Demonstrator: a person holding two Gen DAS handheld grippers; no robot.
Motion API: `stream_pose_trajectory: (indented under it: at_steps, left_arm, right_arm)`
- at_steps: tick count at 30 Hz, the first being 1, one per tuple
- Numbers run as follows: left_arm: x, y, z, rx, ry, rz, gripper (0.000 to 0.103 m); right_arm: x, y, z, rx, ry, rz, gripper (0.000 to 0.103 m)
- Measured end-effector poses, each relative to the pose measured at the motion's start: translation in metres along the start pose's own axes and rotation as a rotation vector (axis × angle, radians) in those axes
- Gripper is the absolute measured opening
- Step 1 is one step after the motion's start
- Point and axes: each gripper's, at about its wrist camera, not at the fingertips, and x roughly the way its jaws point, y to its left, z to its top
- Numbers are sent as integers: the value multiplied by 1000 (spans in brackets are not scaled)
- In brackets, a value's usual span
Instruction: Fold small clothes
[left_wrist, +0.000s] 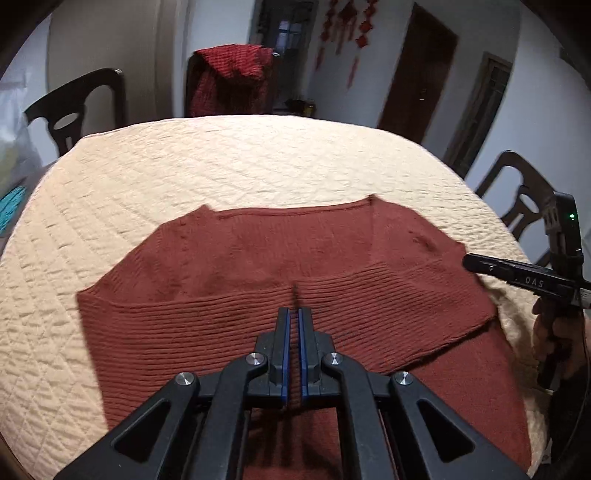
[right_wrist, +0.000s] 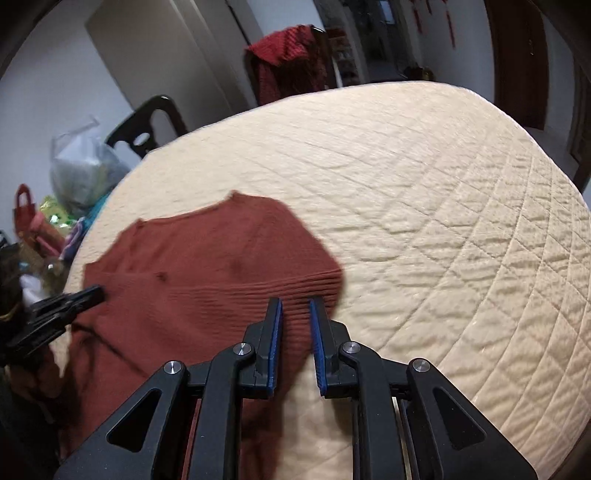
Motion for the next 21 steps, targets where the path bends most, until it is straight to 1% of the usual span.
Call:
stream_pose_trajectory:
  at_steps: [2, 4, 6, 7, 8, 9, 10, 11, 13, 14, 16, 17, 18, 19, 20, 21]
  left_arm:
    - [-5, -3, 0, -1, -13, -16, 6]
    - [-13, -13, 1, 29, -38, -43, 6]
    - [-12, -23, 1, 67, -37, -67, 6]
    - [-9, -24, 1, 80, -27, -70, 6]
    - [-2, -26, 0, 86, -8, -65, 6]
    - [5, -26, -3, 85, 18, -57, 6]
    - [12, -25, -6, 85, 44, -53, 6]
    - [10, -25, -10, 86, 33, -54, 6]
    - [0, -23, -15, 89, 24, -46, 6]
    - [-7, -21, -19, 87, 12, -49, 6]
    - [-16, -17, -26, 94, -3, -43, 6]
    - [-17, -13, -30, 91, 3, -32, 7]
    - [-15, -8, -34, 79, 12, -27, 11]
    - [-13, -6, -36, 66, 3, -31, 13]
    - [-15, -3, -38, 59, 2, -33, 13]
    - [-19, -2, -39, 58, 10, -22, 13]
  right_arm:
    - [-7, -2, 3, 17, -8, -13, 13]
    - [-18, 8, 2, -15, -37, -2, 13]
    - [-18, 21, -3, -66, -24, 18, 13]
    - [-14, 25, -5, -93, -6, 2, 13]
    - [-8, 25, -7, -108, 17, -15, 13]
    - [-3, 20, -8, -99, 26, -11, 12]
    - [-3, 14, -7, -74, 12, 13, 12]
    - [-6, 9, -6, -48, 15, -1, 11]
    - [-20, 12, -9, -67, -11, -80, 13]
    - [-28, 16, -13, -86, -20, -74, 13]
    - [-38, 26, -25, -118, -21, -21, 13]
    - [-39, 32, -33, -145, -11, -21, 13]
    - [-35, 35, -40, -164, 9, -29, 13]
    - [-28, 36, -47, -173, 39, -41, 13]
    - [-29, 34, -50, -175, 16, -43, 13]
    - [-31, 33, -51, -168, 14, -43, 14]
